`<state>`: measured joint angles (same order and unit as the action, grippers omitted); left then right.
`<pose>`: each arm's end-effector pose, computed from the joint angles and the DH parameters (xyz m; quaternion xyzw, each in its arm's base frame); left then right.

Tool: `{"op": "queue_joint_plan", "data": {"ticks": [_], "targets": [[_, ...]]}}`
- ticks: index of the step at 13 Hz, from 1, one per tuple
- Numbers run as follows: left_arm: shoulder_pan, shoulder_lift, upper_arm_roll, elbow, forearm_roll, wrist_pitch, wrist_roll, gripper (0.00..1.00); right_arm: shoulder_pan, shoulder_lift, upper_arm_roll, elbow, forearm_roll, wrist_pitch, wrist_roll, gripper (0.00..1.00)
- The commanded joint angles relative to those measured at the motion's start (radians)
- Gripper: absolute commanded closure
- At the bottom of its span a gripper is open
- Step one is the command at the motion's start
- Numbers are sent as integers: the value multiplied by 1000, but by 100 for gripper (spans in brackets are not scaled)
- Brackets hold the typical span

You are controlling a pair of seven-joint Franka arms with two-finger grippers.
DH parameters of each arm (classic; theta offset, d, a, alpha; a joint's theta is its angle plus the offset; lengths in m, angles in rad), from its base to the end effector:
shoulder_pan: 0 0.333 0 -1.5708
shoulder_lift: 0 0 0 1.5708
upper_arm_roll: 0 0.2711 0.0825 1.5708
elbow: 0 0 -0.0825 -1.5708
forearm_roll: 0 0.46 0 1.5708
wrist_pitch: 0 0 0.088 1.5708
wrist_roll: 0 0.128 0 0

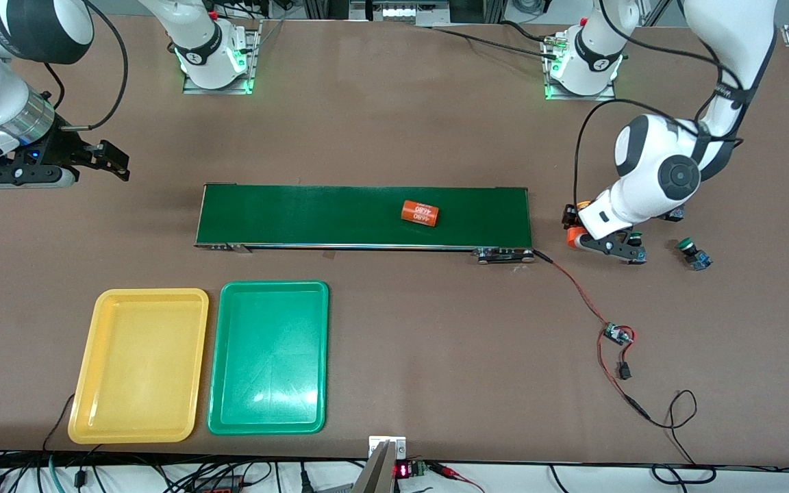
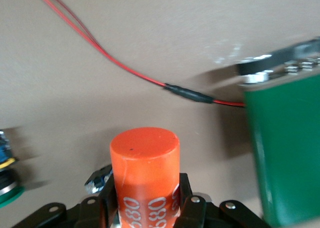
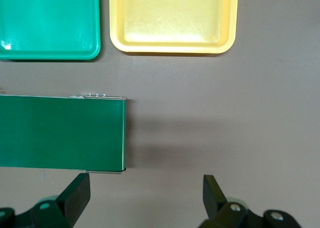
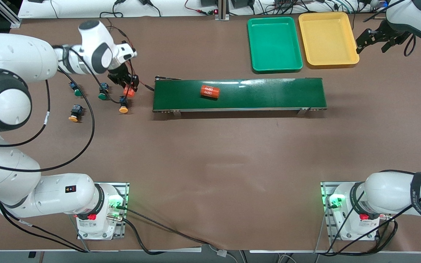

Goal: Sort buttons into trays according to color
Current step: 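Grasp the second orange cylinder with the left gripper, then place the second orange cylinder on the conveyor and open the left gripper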

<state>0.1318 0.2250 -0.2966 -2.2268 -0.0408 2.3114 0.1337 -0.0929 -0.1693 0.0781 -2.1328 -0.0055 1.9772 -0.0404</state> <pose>0.5591 -0.1029 0.1434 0.9879 -0.1323 -0.0664 0.0459 0.5819 -0.0090 0.3872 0.9998 0.0134 0.0063 0.0093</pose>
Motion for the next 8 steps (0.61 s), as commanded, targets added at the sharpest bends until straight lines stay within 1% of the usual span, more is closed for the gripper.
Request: {"op": "queue_joint_plan", "data": {"ticks": [1, 2, 3, 4, 5, 7, 8], "targets": [[-26, -39, -60, 74, 18, -147, 24, 100, -13, 5, 6, 21, 2, -20, 7, 0], [-27, -39, -100, 87, 19, -162, 29, 100, -11, 5, 8, 21, 2, -20, 7, 0], [-31, -38, -149, 88, 19, -162, 81, 100, -13, 7, 8, 22, 2, -18, 7, 0], [-35, -36, -176, 90, 19, -158, 160, 100, -11, 7, 8, 22, 4, -17, 7, 0], [-43, -35, -180, 88, 21, -153, 253, 100, -11, 7, 6, 22, 4, -20, 7, 0], [-50, -27, -182, 90, 32, -142, 508, 100, -13, 7, 6, 22, 4, -20, 7, 0], [-52, -21, -182, 90, 32, -123, 646, 97, -13, 7, 6, 22, 4, -20, 7, 0]]}}
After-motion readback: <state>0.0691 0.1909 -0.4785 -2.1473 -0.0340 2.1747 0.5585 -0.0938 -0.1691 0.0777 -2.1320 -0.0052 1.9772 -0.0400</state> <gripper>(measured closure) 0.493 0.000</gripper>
